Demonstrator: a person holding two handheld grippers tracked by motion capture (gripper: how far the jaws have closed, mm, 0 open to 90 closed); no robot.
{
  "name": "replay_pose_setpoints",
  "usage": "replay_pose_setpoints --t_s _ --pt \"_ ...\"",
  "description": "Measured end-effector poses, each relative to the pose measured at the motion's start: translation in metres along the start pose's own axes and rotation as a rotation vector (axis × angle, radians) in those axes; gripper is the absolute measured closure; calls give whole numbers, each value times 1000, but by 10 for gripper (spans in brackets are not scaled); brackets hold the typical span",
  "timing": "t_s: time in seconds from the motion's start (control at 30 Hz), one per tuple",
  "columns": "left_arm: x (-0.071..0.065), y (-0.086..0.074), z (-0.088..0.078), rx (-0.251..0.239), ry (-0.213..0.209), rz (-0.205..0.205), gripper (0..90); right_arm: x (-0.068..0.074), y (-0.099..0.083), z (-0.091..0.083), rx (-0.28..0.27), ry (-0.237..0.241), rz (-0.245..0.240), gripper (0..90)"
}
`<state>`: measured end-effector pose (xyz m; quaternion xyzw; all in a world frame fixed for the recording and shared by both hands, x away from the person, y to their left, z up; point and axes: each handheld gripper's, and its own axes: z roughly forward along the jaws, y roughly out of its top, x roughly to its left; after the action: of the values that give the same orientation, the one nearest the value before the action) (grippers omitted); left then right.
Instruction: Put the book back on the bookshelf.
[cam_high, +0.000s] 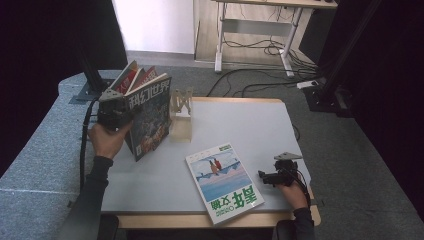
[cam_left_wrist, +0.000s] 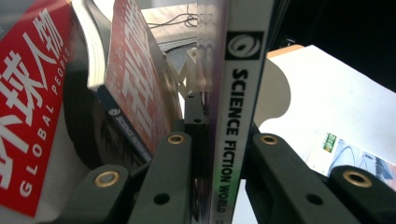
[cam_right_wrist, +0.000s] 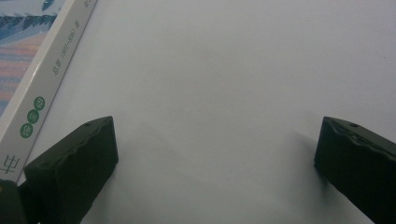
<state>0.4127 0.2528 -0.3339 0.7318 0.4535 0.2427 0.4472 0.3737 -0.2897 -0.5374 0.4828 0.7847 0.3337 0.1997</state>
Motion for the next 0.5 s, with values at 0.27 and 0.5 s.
replay_pose_setpoints --t_s 0.27,0.5 --pt "0 4 10 -19 6 -7 826 0 0 0 1 2 -1 0" --pt "2 6 19 -33 11 -17 826 0 0 0 0 1 -2 0"
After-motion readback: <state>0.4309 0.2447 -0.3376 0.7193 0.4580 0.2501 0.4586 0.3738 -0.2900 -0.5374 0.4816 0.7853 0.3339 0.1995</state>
